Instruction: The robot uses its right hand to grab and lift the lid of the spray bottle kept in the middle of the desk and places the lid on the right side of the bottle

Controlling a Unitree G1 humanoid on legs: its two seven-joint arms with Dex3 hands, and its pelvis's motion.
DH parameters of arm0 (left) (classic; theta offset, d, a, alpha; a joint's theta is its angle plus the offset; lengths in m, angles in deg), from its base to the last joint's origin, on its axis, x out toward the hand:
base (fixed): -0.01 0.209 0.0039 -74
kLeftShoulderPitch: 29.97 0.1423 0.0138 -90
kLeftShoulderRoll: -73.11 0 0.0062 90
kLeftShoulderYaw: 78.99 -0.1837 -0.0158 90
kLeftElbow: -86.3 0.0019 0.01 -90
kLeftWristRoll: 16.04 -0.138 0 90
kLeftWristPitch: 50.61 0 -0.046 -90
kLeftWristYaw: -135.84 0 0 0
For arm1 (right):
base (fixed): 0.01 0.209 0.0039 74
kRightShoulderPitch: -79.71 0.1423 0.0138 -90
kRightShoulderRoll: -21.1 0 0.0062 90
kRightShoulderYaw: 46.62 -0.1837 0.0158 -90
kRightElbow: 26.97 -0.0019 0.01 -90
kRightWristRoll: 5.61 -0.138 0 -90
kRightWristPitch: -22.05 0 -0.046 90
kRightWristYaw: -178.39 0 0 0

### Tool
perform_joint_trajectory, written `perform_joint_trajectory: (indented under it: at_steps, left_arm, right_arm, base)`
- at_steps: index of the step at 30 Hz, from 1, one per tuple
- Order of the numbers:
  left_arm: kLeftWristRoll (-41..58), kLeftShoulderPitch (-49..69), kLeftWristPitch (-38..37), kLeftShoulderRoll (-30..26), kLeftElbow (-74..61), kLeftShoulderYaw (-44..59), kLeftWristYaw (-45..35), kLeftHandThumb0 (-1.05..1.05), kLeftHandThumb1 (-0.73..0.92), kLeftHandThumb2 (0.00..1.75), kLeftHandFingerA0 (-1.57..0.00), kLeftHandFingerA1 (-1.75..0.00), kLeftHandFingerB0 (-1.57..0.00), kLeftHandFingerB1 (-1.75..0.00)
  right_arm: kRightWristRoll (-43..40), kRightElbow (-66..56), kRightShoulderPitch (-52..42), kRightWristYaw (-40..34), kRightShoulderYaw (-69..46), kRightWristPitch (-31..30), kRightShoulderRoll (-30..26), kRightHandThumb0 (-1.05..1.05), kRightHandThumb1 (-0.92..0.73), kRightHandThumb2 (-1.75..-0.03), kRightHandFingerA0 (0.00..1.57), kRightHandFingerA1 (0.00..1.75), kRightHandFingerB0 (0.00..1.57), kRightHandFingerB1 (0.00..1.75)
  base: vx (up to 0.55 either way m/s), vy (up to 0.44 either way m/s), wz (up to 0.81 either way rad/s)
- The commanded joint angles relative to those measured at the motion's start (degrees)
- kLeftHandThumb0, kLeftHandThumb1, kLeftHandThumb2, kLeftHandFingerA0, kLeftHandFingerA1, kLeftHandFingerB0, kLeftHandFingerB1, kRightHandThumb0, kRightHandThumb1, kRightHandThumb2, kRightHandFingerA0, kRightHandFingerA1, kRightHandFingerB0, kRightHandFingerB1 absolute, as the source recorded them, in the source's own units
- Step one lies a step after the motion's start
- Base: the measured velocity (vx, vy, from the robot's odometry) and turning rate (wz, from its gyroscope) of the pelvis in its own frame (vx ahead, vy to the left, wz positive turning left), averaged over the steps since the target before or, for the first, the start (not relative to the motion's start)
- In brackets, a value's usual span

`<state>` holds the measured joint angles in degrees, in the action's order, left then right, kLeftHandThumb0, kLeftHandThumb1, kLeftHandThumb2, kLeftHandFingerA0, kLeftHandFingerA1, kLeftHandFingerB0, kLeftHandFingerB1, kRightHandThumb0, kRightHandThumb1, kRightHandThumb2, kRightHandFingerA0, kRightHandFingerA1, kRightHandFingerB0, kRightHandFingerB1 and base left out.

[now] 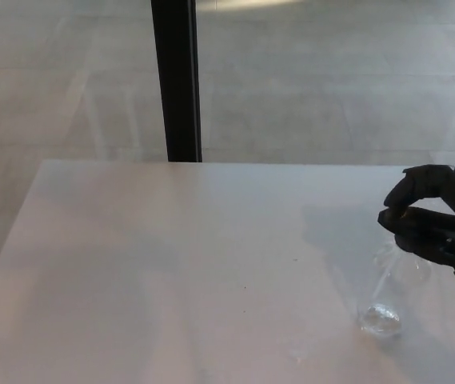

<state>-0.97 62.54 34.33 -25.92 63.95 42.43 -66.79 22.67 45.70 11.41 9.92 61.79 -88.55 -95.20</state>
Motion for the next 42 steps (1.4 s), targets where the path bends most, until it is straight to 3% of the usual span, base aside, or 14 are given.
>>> perform_joint_trajectory:
  at_steps: [1, 6, 10, 12, 16, 24, 25, 26, 27, 32, 35, 40, 41, 42]
  left_arm:
    - [0.82, 0.29, -1.74, -1.14, -0.11, -0.14, -0.32, -1.05, 0.48, 0.74, -0.65, -1.18, -0.41, -1.07]
    - [1.11, 0.36, -2.07, -1.25, 0.16, 0.03, -0.92, -1.05, 0.48, 0.75, -0.63, -1.17, -0.43, -1.06]
    - [0.78, 0.96, -2.25, -1.22, -1.06, -0.53, -0.74, -1.05, 0.47, 0.78, -0.64, -1.2, -0.41, -1.11]
    - [0.62, 0.9, -2.39, -1.3, -0.64, -0.71, -0.23, -1.05, 0.49, 0.77, -0.66, -1.17, -0.4, -1.08]
    - [1.3, 0.47, -1.74, -1.46, 0.08, -0.59, -0.37, -1.05, 0.48, 0.75, -0.64, -1.16, -0.44, -1.05]
    - [1.48, 0.14, -1.31, -2.17, 0.25, -0.7, -0.87, -1.05, 0.48, 0.72, -0.59, -1.13, -0.42, -1.02]
    - [1.51, 0.15, -1.22, -2.22, 0.22, -0.7, -1.0, -1.05, 0.48, 0.72, -0.6, -1.14, -0.41, -1.04]
    - [1.5, 0.11, -1.21, -2.27, 0.26, -0.71, -0.99, -1.05, 0.48, 0.72, -0.6, -1.14, -0.41, -1.04]
    - [1.25, 0.25, -1.74, -2.19, 0.21, -0.93, -0.97, -1.05, 0.48, 0.73, -0.6, -1.14, -0.4, -1.03]
    - [1.86, 0.12, -1.37, -1.88, 1.09, -0.48, -1.17, -1.05, 0.47, 0.73, -0.64, -1.15, -0.44, -1.03]
    - [1.68, 0.45, -1.75, -1.81, 0.64, -0.76, -1.13, -1.05, 0.48, 0.75, -0.62, -1.15, -0.44, -1.05]
    - [1.48, 0.43, -2.12, -1.25, 0.56, -0.89, -0.18, -1.05, 0.49, 0.73, -0.61, -1.13, -0.42, -1.03]
    - [1.53, 0.35, -2.23, -1.17, 0.54, -0.89, -0.46, -1.05, 0.49, 0.74, -0.61, -1.14, -0.42, -1.03]
    - [1.49, 0.3, -2.33, -1.08, 0.59, -0.98, -0.8, -1.05, 0.49, 0.74, -0.61, -1.14, -0.42, -1.03]
  right_arm:
    - [5.69, 1.7, -0.49, -5.38, -3.1, 4.01, 1.45, -0.27, -0.64, -0.68, 0.93, 1.71, 0.91, 0.69]
    - [-2.15, 0.47, 1.71, 0.33, -9.31, -0.4, 6.27, -0.2, -0.63, -0.85, 0.95, 1.68, 0.9, 0.84]
    - [-5.64, -0.09, 5.06, 5.48, -14.17, -4.48, 8.0, -0.2, -0.63, -0.84, 0.94, 1.65, 0.91, 0.8]
    - [-8.8, 0.33, 7.57, 7.86, -17.35, -4.62, 7.33, -0.16, -0.61, -0.95, 0.95, 1.65, 0.91, 0.83]
    - [-12.11, 2.9, 14.36, 12.75, -21.57, -7.3, 4.36, -0.14, -0.58, -0.94, 0.97, 1.52, 0.95, 0.8]
    - [-18.98, 10.85, 28.48, 15.63, -31.12, -13.91, 0.98, -0.18, -0.63, -0.79, 0.92, 1.53, 0.94, 0.71]
    - [-19.24, 11.1, 29.47, 15.61, -31.86, -14.94, 0.7, -0.2, -0.77, -0.99, 0.88, 1.75, 0.66, 1.06]
    - [-19.25, 11.28, 29.61, 15.72, -31.87, -15.02, 0.73, -0.2, -0.77, -0.99, 0.88, 1.75, 0.66, 1.06]
    - [-20.4, 13.36, 31.56, 14.6, -34.64, -15.92, 0.66, -0.17, -0.61, -0.83, 0.92, 1.62, 0.94, 0.75]
    - [-20.8, 13.77, 27.93, 13.4, -37.96, -15.68, 0.52, -0.15, -0.63, -0.82, 0.91, 1.64, 0.91, 0.78]
    - [-19.22, 11.28, 18.64, 11.53, -38.6, -12.02, 2.01, -0.07, -0.6, -0.94, 0.89, 1.48, 0.9, 0.75]
    - [-16.45, 10.04, 3.37, 10.14, -34.93, -7.23, 4.52, -0.05, -0.65, -0.82, 0.98, 1.47, 0.9, 0.73]
    - [-15.92, 9.71, 1.45, 9.57, -33.8, -7.4, 5.16, -0.02, -0.67, -0.82, 0.92, 1.23, 0.9, 0.74]
    - [-15.04, 9.45, -2.57, 8.77, -32.03, -7.1, 6.65, 0.02, -0.68, -0.81, 0.95, 1.2, 0.89, 0.74]
  base:
    - [0.0, 0.0, 0.0]
    - [0.0, 0.0, 0.0]
    - [0.0, 0.0, 0.0]
    - [0.0, 0.0, 0.0]
    - [0.0, 0.0, 0.0]
    - [0.0, 0.0, 0.0]
    - [0.0, 0.0, 0.0]
    - [0.0, 0.0, 0.0]
    - [0.0, 0.0, 0.0]
    - [0.0, 0.0, 0.0]
    - [0.0, 0.0, 0.0]
    - [0.0, 0.0, 0.0]
    - [0.0, 0.0, 0.0]
    - [0.0, 0.0, 0.0]
